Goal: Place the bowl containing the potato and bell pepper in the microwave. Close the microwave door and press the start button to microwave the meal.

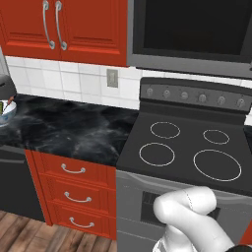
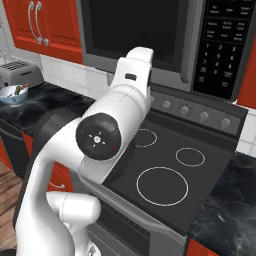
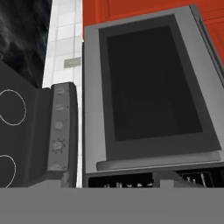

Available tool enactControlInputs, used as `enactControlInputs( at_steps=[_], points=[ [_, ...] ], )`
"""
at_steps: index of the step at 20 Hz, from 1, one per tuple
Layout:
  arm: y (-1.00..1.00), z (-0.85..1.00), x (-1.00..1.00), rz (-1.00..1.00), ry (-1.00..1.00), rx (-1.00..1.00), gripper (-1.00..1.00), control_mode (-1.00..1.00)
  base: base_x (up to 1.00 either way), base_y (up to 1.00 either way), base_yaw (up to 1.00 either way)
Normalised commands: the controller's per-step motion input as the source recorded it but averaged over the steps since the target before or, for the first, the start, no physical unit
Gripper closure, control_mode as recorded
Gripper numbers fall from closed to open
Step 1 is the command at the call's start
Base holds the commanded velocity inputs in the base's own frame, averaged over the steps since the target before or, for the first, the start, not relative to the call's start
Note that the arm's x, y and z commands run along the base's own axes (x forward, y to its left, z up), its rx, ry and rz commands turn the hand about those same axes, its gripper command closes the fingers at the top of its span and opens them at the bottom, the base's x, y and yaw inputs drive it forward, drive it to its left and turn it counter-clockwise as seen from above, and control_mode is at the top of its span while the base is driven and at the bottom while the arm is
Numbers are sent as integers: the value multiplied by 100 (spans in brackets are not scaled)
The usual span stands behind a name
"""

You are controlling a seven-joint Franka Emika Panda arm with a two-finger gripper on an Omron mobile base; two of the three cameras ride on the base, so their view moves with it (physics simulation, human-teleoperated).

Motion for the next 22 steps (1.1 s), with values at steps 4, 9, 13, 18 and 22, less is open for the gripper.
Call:
enactControlInputs(
  at_steps=[4, 9, 13, 18, 22],
  points=[
    [-2, 0, 0, 0, 0, 0, 100, -100, 0, 0, 0],
    [-41, -12, 5, 0, 0, -3, 100, -100, 0, 0, 0],
    [-38, -15, 22, 1, 0, -8, 100, -100, 0, 0, 0],
    [-18, -7, 39, 1, 0, -3, 100, -100, 0, 0, 0],
    [-15, -10, 44, 2, 0, 0, 100, -100, 0, 0, 0]
  ],
)
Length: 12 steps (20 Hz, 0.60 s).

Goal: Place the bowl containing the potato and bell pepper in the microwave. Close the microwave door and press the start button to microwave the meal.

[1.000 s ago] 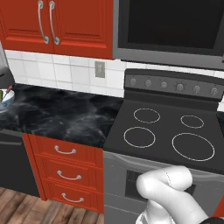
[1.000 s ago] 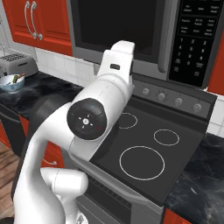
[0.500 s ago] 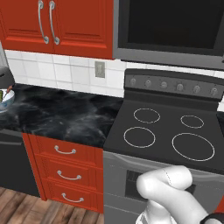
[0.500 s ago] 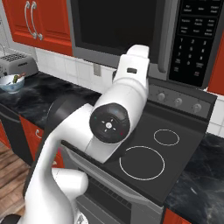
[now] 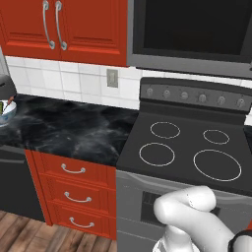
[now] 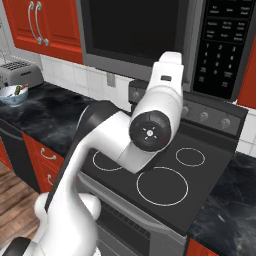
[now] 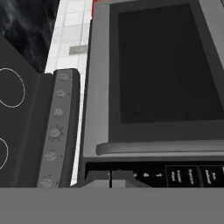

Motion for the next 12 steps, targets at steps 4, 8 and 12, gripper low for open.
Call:
enactControlInputs(
  at_steps=[4, 8, 12],
  points=[
    [-22, -13, 40, 4, 0, 0, 100, -100, 0, 0, 0],
    [-32, -8, 38, 6, 0, 1, 100, -100, 0, 0, 0],
    [-25, -6, 38, 7, 0, 0, 100, -100, 0, 0, 0]
  ],
)
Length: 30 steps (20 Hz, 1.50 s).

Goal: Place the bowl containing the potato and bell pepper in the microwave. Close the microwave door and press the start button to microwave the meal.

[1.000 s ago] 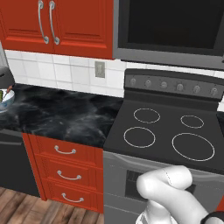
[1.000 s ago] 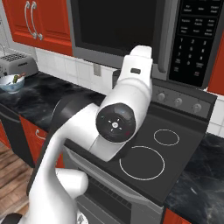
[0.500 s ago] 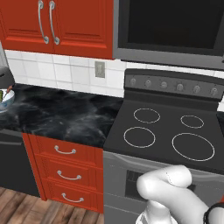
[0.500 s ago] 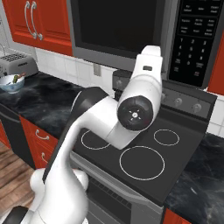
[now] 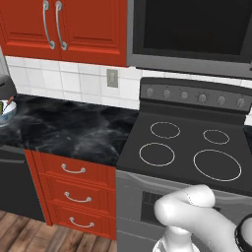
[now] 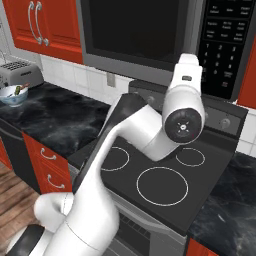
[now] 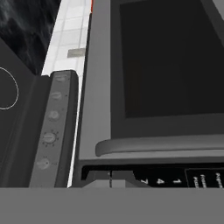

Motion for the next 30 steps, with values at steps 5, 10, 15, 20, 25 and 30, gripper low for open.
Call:
enactControlInputs(
  at_steps=[5, 10, 15, 20, 25, 30],
  points=[
    [-9, -6, 38, 4, 0, 0, 100, -100, 0, 0, 0],
    [-16, 0, 26, 3, 0, 0, 100, -100, 0, 0, 0],
    [-19, -2, 21, 1, 0, 0, 100, -100, 0, 0, 0],
    [-7, -15, 27, 0, 0, 0, 100, -100, 0, 0, 0],
    [-13, -9, 30, 0, 0, 0, 100, -100, 0, 0, 0],
    [-23, -2, 24, 0, 0, 0, 100, -100, 0, 0, 0]
  ],
)
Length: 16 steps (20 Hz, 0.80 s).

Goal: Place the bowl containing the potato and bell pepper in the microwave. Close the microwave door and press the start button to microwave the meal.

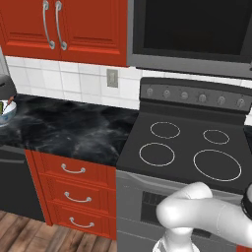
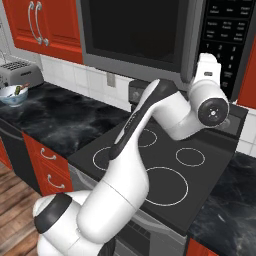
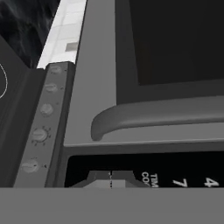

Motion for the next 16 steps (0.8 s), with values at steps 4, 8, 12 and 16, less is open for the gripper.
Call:
enactControlInputs(
  at_steps=[4, 8, 12, 16],
  points=[
    [-20, -4, 25, 0, 0, 0, 100, -100, 0, 0, 0],
    [-20, -4, 27, 0, 0, 0, 100, -100, 0, 0, 0],
    [-20, -10, 31, 0, 0, 0, 100, -100, 0, 0, 0],
    [-10, -20, 31, 0, 0, -1, 100, -100, 0, 0, 0]
  ],
)
